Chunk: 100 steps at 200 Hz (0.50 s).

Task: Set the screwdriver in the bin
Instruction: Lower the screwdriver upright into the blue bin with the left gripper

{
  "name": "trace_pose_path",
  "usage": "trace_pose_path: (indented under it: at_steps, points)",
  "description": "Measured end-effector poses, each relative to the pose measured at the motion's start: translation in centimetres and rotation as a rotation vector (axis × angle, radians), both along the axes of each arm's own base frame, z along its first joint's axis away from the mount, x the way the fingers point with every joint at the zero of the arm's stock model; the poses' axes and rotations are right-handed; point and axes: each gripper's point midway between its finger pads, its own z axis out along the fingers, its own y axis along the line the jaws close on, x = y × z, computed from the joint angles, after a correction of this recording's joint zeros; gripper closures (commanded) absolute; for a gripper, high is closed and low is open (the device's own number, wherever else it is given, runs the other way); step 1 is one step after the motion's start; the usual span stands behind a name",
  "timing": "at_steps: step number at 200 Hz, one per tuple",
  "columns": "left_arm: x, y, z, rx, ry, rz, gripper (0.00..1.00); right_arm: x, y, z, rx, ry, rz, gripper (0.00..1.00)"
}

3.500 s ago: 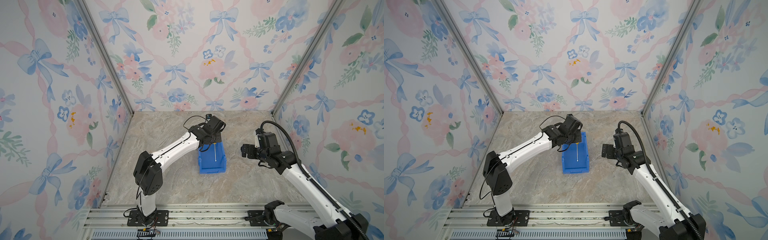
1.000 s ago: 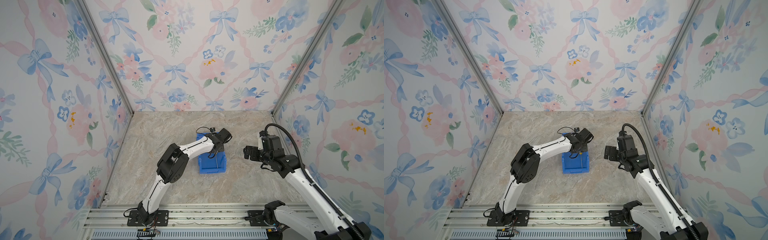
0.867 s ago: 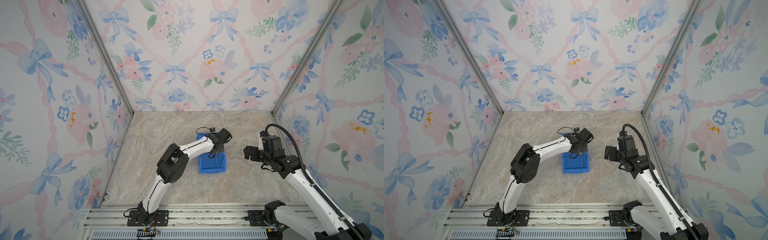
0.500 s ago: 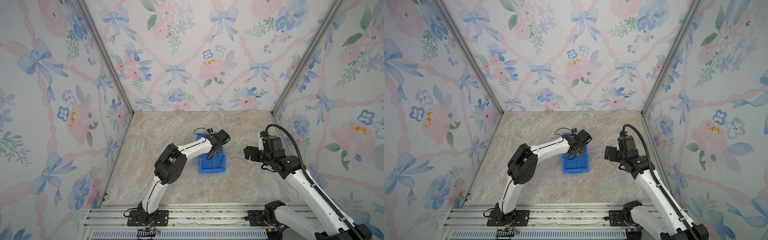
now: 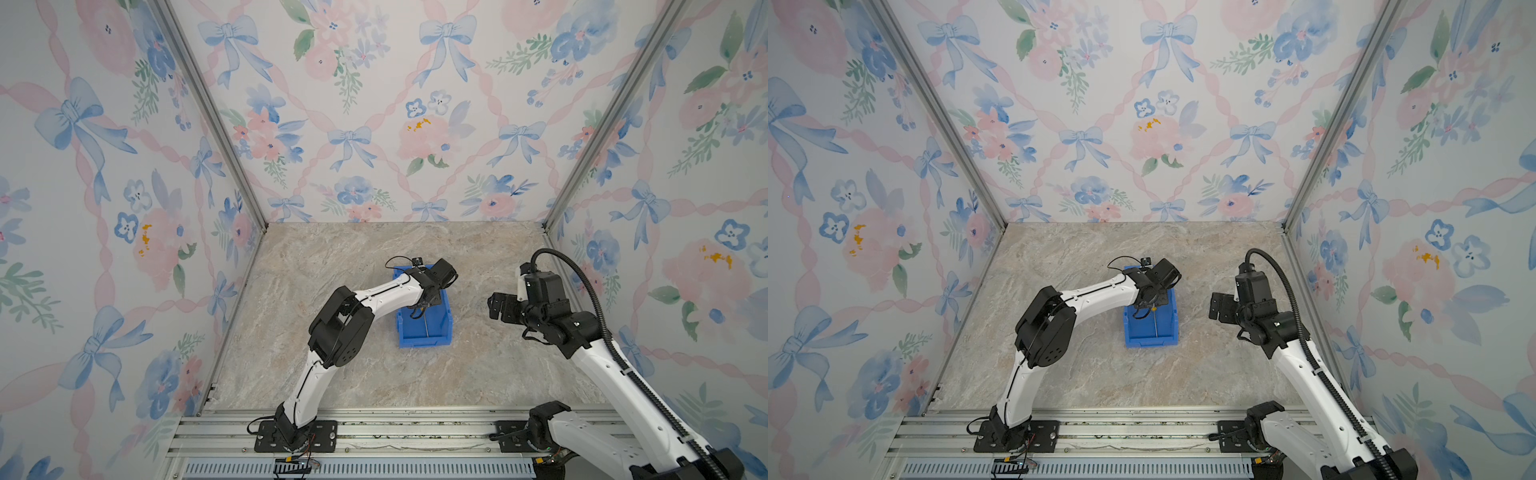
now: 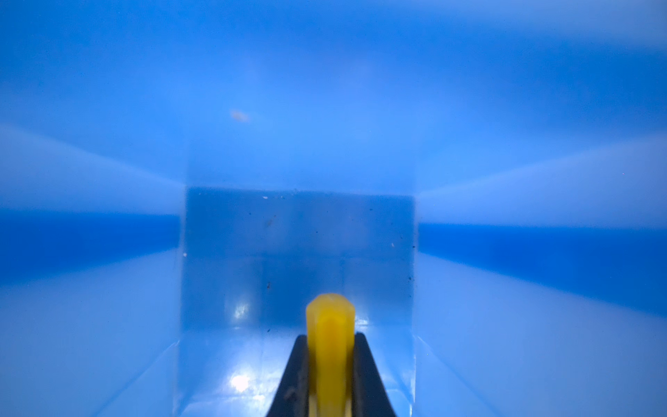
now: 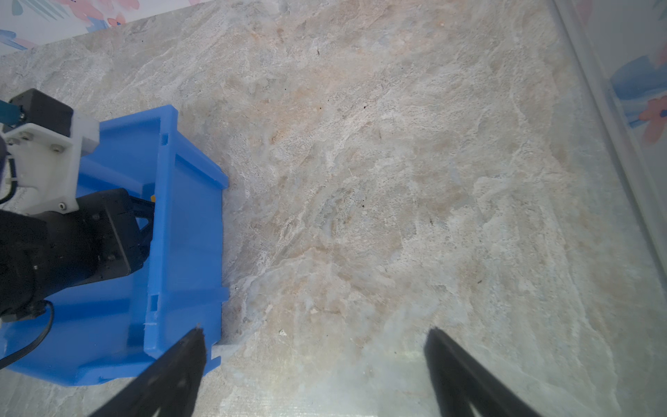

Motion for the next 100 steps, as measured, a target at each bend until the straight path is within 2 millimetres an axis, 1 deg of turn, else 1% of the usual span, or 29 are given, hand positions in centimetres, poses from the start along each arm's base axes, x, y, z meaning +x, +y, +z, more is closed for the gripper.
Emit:
trace_pose_path:
  at_steps: [15,52,100]
  points:
    - [-0.1,0.0,-0.4,0.004,0.008,-0.001,1.00,-0.1,0.0,-0.1,0.000,0.000,0.000,0.03]
    - [-0.1,0.0,-0.8,0.008,0.015,-0.003,0.95,0.0,0.0,0.0,0.001,-0.003,0.000,0.03]
    - [-0.1,0.1,-1.1,0.011,0.018,-0.001,0.79,0.0,0.0,0.0,0.001,-0.004,0.001,0.03]
